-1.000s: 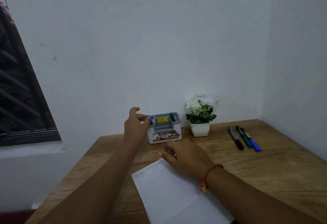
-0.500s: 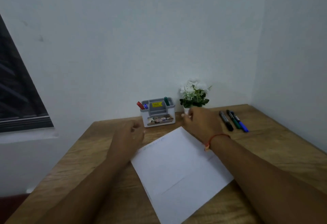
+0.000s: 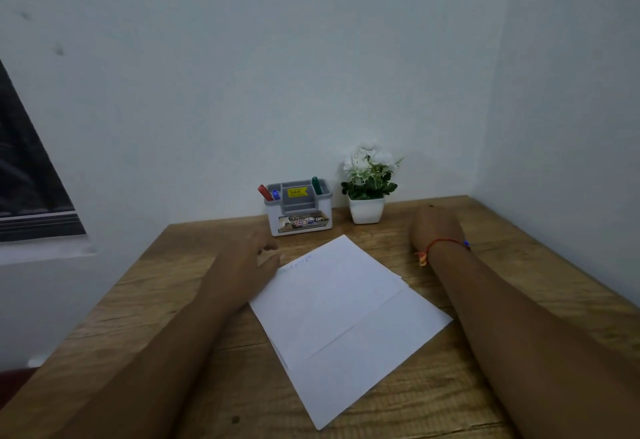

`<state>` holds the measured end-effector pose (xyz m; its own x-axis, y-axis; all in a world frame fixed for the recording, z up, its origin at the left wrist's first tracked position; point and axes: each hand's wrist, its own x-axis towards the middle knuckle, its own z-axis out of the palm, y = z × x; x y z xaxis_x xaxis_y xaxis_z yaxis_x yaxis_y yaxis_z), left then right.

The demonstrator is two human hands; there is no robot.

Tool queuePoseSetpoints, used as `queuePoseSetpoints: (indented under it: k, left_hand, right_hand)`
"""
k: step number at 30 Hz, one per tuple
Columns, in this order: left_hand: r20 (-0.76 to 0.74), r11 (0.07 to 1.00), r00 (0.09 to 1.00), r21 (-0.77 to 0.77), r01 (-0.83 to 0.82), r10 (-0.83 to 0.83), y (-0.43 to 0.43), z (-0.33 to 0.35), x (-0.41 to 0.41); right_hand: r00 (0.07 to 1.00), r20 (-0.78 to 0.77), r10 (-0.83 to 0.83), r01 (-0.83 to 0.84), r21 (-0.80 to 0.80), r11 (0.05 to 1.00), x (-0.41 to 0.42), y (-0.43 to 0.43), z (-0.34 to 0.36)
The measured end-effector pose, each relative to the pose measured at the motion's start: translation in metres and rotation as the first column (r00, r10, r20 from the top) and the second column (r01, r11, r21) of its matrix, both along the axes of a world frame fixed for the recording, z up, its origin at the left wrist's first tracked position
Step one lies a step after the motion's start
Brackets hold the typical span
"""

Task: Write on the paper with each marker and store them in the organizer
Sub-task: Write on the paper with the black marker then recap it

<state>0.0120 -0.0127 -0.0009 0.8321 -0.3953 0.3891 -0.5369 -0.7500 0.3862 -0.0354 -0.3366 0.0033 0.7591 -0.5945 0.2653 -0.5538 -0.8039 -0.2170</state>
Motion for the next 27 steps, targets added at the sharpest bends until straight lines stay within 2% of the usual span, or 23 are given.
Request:
queuePoseSetpoints:
  k: [5, 9, 11, 13, 16, 17, 18, 19, 24, 27]
  left_hand:
    - [-0.013, 1.000, 1.000, 0.010, 0.001, -0.001, -0.001, 0.001, 0.002]
    - [-0.003, 1.000, 1.000, -0.016, 0.008, -0.008, -0.002, 0.001, 0.002]
    - [0.012, 0.999, 1.000, -0.046, 0.013, -0.012, -0.003, 0.002, 0.001]
    - [0.028, 0.997, 0.999, -0.079, 0.023, -0.021, -0.004, 0.002, 0.000]
    - [0.051, 0.993, 0.998, -0.113, 0.034, -0.029, -0.006, 0.003, 0.000]
    - [0.058, 0.991, 0.998, -0.125, 0.038, -0.031, -0.006, 0.004, 0.001]
    - [0.066, 0.989, 0.997, -0.142, 0.045, -0.036, -0.007, 0.005, 0.001]
    - [0.073, 0.985, 0.996, -0.165, 0.055, -0.043, -0.007, 0.006, 0.000]
    - [0.088, 0.945, 0.987, -0.289, 0.152, -0.132, -0.010, 0.012, -0.009]
    - [0.069, 0.922, 0.980, -0.333, 0.198, -0.186, -0.012, 0.015, -0.013]
  right_hand:
    - [0.999, 0.035, 0.014, -0.016, 0.059, 0.998, 0.001, -0.001, 0.005]
    - [0.984, 0.162, -0.074, 0.018, 0.323, 0.946, 0.005, 0.000, 0.016]
    - [0.965, 0.250, -0.080, -0.050, 0.475, 0.878, 0.007, 0.001, 0.022]
    - [0.927, 0.369, -0.068, -0.206, 0.652, 0.729, 0.006, 0.006, 0.028]
    - [0.829, 0.531, -0.175, -0.456, 0.824, 0.336, 0.001, 0.023, 0.038]
    - [0.808, 0.551, -0.210, -0.514, 0.833, 0.205, -0.001, 0.031, 0.040]
    - [0.799, 0.561, -0.219, -0.550, 0.828, 0.115, -0.002, 0.037, 0.043]
    - [0.800, 0.567, -0.195, -0.565, 0.822, 0.069, -0.004, 0.044, 0.044]
    - [0.797, 0.601, 0.066, -0.600, 0.799, -0.039, -0.013, 0.079, 0.043]
    - [0.791, 0.596, 0.135, -0.590, 0.803, -0.087, -0.016, 0.100, 0.040]
